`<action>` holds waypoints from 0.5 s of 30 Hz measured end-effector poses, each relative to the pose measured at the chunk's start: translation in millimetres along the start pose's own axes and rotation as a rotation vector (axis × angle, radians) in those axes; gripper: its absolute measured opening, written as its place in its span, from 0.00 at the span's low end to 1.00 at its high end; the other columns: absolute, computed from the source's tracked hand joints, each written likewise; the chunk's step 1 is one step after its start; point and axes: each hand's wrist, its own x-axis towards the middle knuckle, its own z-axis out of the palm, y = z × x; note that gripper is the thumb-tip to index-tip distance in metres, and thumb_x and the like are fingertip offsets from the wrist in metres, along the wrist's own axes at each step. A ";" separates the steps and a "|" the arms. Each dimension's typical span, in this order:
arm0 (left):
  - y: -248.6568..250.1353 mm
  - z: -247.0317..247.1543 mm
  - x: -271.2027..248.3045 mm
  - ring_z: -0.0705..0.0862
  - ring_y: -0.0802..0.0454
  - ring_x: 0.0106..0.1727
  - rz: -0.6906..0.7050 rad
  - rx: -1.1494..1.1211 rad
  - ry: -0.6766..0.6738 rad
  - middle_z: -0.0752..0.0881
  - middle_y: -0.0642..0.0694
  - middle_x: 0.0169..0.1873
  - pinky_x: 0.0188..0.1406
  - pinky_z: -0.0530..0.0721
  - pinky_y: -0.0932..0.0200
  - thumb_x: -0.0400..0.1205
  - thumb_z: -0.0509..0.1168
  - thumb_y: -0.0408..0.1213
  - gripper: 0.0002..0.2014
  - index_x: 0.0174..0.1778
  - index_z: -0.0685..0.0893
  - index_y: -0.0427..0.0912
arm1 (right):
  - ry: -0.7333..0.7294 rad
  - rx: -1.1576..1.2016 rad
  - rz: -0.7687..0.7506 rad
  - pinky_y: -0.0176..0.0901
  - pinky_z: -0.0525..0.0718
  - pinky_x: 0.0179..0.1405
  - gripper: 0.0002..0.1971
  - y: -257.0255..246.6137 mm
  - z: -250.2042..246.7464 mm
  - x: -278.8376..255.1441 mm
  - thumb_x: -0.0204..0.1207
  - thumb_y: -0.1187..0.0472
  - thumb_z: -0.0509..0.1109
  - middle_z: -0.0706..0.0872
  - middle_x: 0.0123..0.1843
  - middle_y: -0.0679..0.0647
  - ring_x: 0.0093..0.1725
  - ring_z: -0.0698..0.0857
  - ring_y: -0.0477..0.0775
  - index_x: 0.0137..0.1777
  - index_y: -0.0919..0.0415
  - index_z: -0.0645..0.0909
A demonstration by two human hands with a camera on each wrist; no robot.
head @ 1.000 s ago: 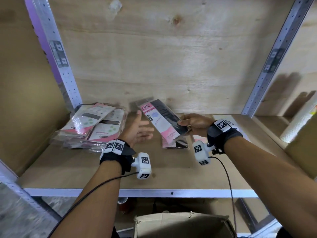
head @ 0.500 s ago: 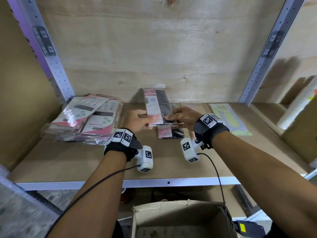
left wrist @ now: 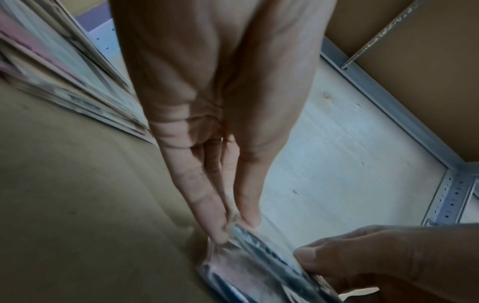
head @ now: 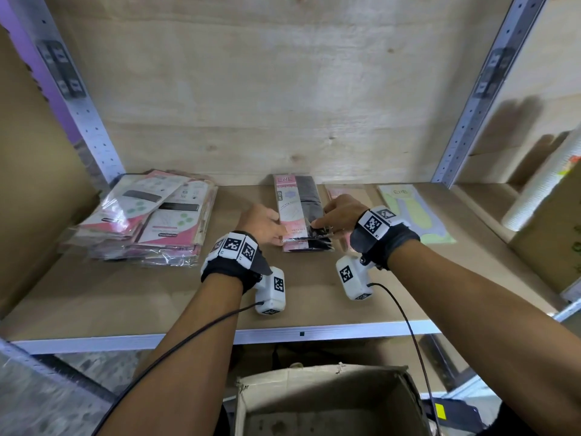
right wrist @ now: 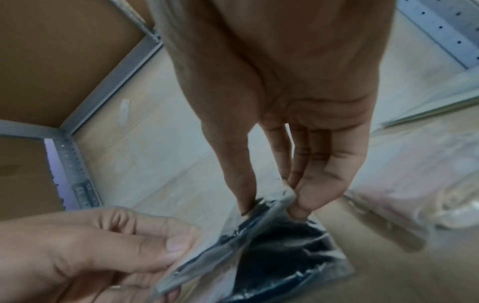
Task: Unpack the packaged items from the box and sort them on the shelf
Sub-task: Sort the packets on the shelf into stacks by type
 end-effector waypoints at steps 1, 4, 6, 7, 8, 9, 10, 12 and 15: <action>-0.9 0.5 0.7 0.92 0.36 0.48 -0.015 0.012 -0.011 0.89 0.31 0.57 0.55 0.90 0.41 0.77 0.74 0.21 0.15 0.59 0.85 0.26 | 0.013 -0.032 0.000 0.58 0.88 0.61 0.22 0.6 0.2 -0.4 0.71 0.57 0.81 0.91 0.56 0.65 0.53 0.90 0.59 0.58 0.72 0.86; -2.0 0.4 1.4 0.92 0.37 0.48 -0.032 0.024 -0.035 0.90 0.32 0.57 0.55 0.90 0.41 0.77 0.75 0.23 0.12 0.56 0.87 0.27 | -0.003 -0.124 0.014 0.51 0.89 0.59 0.17 0.3 0.3 -1.2 0.71 0.54 0.81 0.90 0.49 0.61 0.45 0.89 0.56 0.51 0.67 0.85; -0.8 0.5 0.8 0.92 0.38 0.48 -0.038 0.037 -0.037 0.90 0.33 0.57 0.55 0.90 0.41 0.76 0.75 0.24 0.09 0.51 0.87 0.31 | -0.020 -0.158 0.026 0.54 0.89 0.60 0.20 0.3 0.5 -1.7 0.72 0.54 0.81 0.91 0.51 0.61 0.48 0.90 0.57 0.54 0.70 0.85; -0.5 1.0 -0.1 0.92 0.38 0.48 -0.044 0.036 -0.034 0.90 0.33 0.57 0.54 0.91 0.41 0.76 0.76 0.23 0.10 0.52 0.87 0.31 | -0.021 -0.166 0.032 0.56 0.89 0.60 0.22 0.4 0.8 -1.6 0.72 0.54 0.81 0.91 0.54 0.62 0.51 0.91 0.59 0.57 0.71 0.85; -0.2 1.6 -0.5 0.92 0.37 0.48 -0.052 0.029 -0.029 0.90 0.33 0.57 0.54 0.90 0.41 0.76 0.76 0.23 0.13 0.55 0.87 0.30 | -0.019 -0.166 0.035 0.56 0.89 0.60 0.24 0.4 1.0 -1.8 0.71 0.54 0.81 0.91 0.55 0.63 0.55 0.91 0.60 0.59 0.70 0.84; -0.4 2.1 -1.1 0.92 0.37 0.48 -0.058 0.026 -0.021 0.89 0.33 0.57 0.54 0.90 0.41 0.76 0.76 0.23 0.15 0.58 0.86 0.28 | -0.019 -0.164 0.035 0.57 0.89 0.60 0.24 0.3 1.5 -1.9 0.71 0.54 0.82 0.90 0.56 0.63 0.56 0.91 0.61 0.60 0.70 0.84; -0.6 2.4 -1.7 0.92 0.36 0.48 -0.063 0.028 -0.017 0.89 0.32 0.57 0.55 0.90 0.41 0.76 0.76 0.23 0.16 0.59 0.85 0.27 | -0.020 -0.164 0.036 0.56 0.89 0.60 0.25 0.0 1.8 -2.2 0.70 0.54 0.82 0.90 0.56 0.64 0.56 0.91 0.61 0.61 0.70 0.84; -0.9 3.0 -1.7 0.92 0.36 0.49 -0.077 0.023 -0.021 0.89 0.32 0.57 0.56 0.90 0.41 0.76 0.76 0.23 0.19 0.62 0.84 0.26 | -0.021 -0.178 0.040 0.56 0.89 0.60 0.26 -0.2 2.1 -1.3 0.70 0.53 0.83 0.91 0.56 0.64 0.56 0.91 0.61 0.61 0.69 0.84; -0.7 2.7 -1.5 0.92 0.36 0.50 -0.095 0.019 -0.027 0.89 0.32 0.58 0.55 0.90 0.43 0.76 0.75 0.22 0.20 0.65 0.84 0.27 | -0.027 -0.189 0.045 0.56 0.89 0.59 0.25 0.2 2.3 1.7 0.69 0.53 0.83 0.92 0.54 0.64 0.54 0.92 0.61 0.60 0.70 0.84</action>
